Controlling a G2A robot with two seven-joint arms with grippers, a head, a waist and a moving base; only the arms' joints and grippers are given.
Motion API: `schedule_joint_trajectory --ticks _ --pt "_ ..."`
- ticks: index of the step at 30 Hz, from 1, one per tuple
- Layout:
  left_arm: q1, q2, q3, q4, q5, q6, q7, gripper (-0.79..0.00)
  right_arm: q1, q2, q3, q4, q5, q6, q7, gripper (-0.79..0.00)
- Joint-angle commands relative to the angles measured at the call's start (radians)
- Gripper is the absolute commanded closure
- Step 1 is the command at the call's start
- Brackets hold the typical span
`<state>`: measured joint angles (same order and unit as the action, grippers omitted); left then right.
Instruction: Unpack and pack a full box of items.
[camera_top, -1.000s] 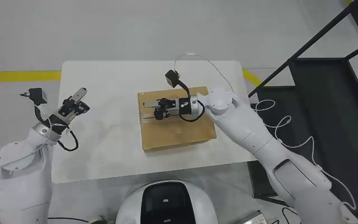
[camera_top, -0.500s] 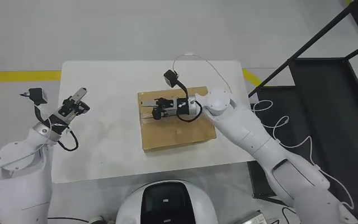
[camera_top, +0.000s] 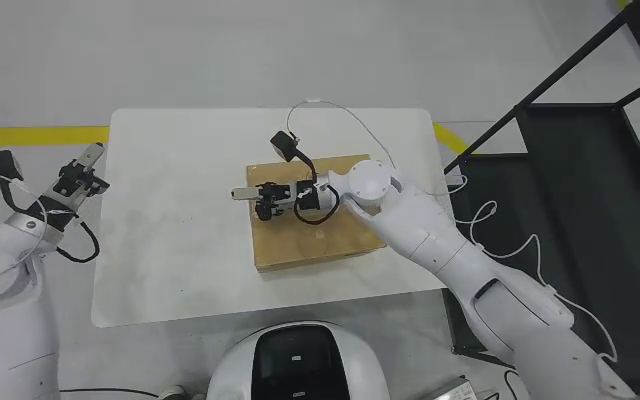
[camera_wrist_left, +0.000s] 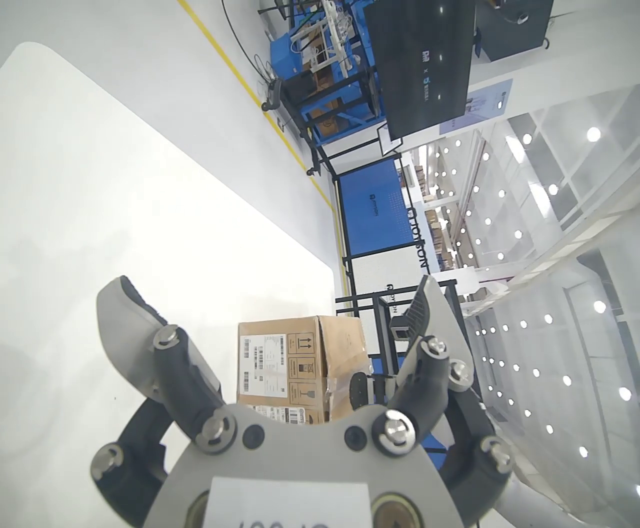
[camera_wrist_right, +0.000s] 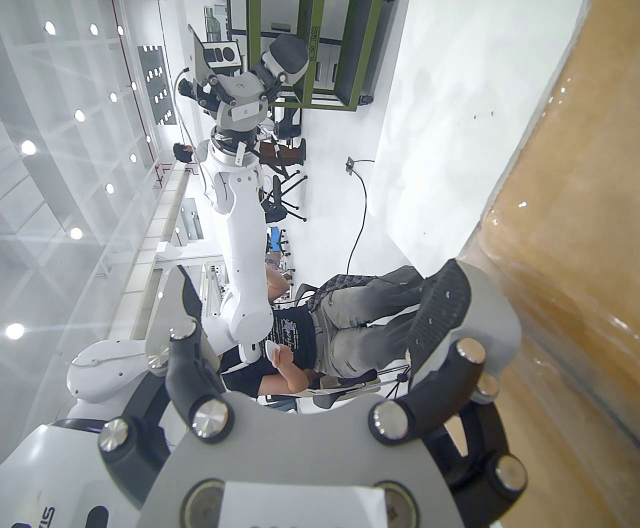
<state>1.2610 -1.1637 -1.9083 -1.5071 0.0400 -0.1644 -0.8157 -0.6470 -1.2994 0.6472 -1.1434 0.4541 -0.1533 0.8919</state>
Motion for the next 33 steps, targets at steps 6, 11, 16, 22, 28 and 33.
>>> schedule_joint_trajectory --ticks 6,11,16,22,28,33 --pt "0.000 0.000 -0.001 0.004 -0.008 -0.002 0.000 -0.785 0.025 -0.040 -0.029 0.077 0.024 -0.009 -0.013 -0.785" --pt "0.000 0.000 -0.001 0.004 -0.008 -0.002 0.000 -0.785 0.043 -0.073 -0.053 0.124 0.040 -0.016 -0.024 -0.785" --pt "0.000 0.000 -0.001 0.004 -0.008 -0.002 0.000 -0.785 0.059 -0.096 -0.070 0.163 0.022 0.003 -0.019 -0.785" --pt "0.000 0.000 -0.001 0.004 -0.008 -0.002 0.000 -0.785 0.061 -0.093 -0.050 0.158 -0.021 0.048 -0.011 -0.785" --pt "0.000 0.000 -0.001 0.004 -0.008 -0.002 0.000 -0.785 0.031 -0.068 -0.002 0.112 -0.072 0.093 0.005 -0.785" --pt "0.000 0.000 -0.001 0.004 -0.008 -0.002 0.000 -0.785 -0.008 -0.038 0.058 0.059 -0.119 0.131 0.007 -0.785"
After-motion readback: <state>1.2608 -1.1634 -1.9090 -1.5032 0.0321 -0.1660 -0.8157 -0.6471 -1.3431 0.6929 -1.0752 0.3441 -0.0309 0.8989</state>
